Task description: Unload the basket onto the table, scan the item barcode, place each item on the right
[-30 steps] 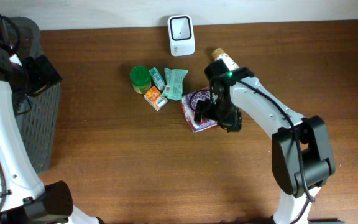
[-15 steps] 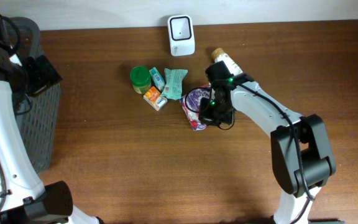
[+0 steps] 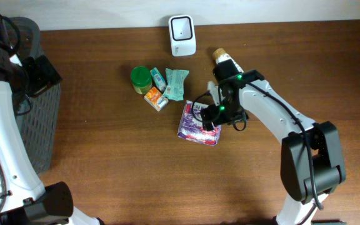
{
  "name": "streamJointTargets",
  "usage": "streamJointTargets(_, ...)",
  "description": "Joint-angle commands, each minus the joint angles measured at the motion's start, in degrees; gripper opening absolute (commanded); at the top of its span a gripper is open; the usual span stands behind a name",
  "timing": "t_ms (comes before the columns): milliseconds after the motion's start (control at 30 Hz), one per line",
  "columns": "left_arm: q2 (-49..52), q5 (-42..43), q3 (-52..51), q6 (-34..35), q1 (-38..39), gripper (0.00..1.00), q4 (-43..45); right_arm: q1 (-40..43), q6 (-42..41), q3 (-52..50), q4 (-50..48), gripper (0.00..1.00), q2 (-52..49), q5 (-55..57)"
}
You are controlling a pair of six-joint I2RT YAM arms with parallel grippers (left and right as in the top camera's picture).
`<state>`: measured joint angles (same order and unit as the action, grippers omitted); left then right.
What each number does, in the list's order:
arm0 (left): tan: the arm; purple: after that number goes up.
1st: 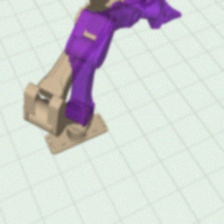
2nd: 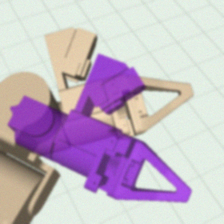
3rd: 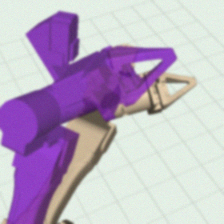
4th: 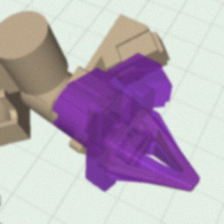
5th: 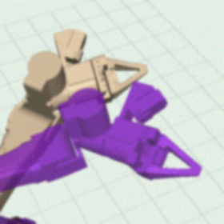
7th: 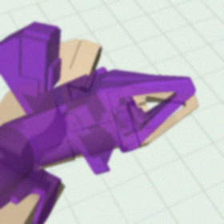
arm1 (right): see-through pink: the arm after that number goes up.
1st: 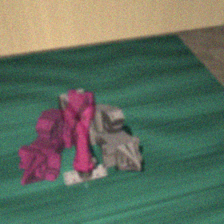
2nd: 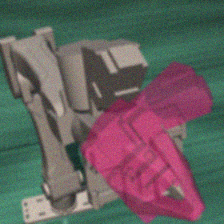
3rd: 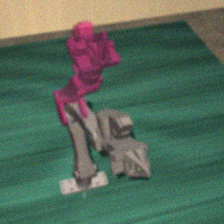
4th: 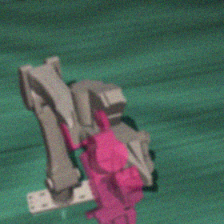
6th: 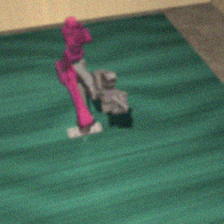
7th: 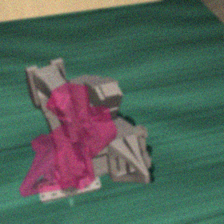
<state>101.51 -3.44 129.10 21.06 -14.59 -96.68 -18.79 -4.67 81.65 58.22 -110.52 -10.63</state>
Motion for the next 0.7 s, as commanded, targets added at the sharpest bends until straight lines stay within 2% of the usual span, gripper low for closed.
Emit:
streamJointTargets(0,-1.25,-0.46,-0.07,0.79,-0.22,0.99,-0.04,3.56,-12.33,1.01,-0.11,0.99,1.42,-0.28)
streamJointTargets(67,-1.25,-0.46,-0.07,0.79,-0.22,0.99,-0.04,7.19,-12.31,0.96,0.44,0.99,1.42,-5.92)
streamJointTargets(233,-1.25,-0.46,-0.07,0.79,-0.22,0.99,-0.04,12.35,-12.24,-2.80,1.70,0.99,1.40,-11.78)
streamJointTargets(333,-1.25,-0.46,-0.07,0.79,-0.22,0.99,-0.04,12.44,-12.15,-7.56,-5.79,0.99,1.40,-23.61)
streamJointTargets(433,-1.25,-0.46,-0.07,0.79,-0.22,0.99,-0.04,12.44,-15.06,-11.80,-12.31,0.97,1.40,-26.43)
streamJointTargets(467,-1.25,-0.46,-0.07,0.79,-0.22,0.99,-0.04,12.44,-16.50,-12.76,-13.86,0.90,1.40,-26.45)
streamJointTargets(500,-1.25,-0.46,-0.07,0.79,-0.22,0.99,-0.04,12.44,-18.05,-14.27,-16.72,0.74,1.40,-26.43)
streamJointTargets(533,-1.25,-0.46,-0.07,0.79,-0.22,0.99,-0.04,12.44,-18.16,-15.30,-18.51,0.64,1.40,-26.43)
streamJointTargets(667,-1.25,-0.46,-0.07,0.79,-0.22,0.99,-0.04,12.44,-18.25,-19.76,-24.04,0.49,1.40,-26.47)
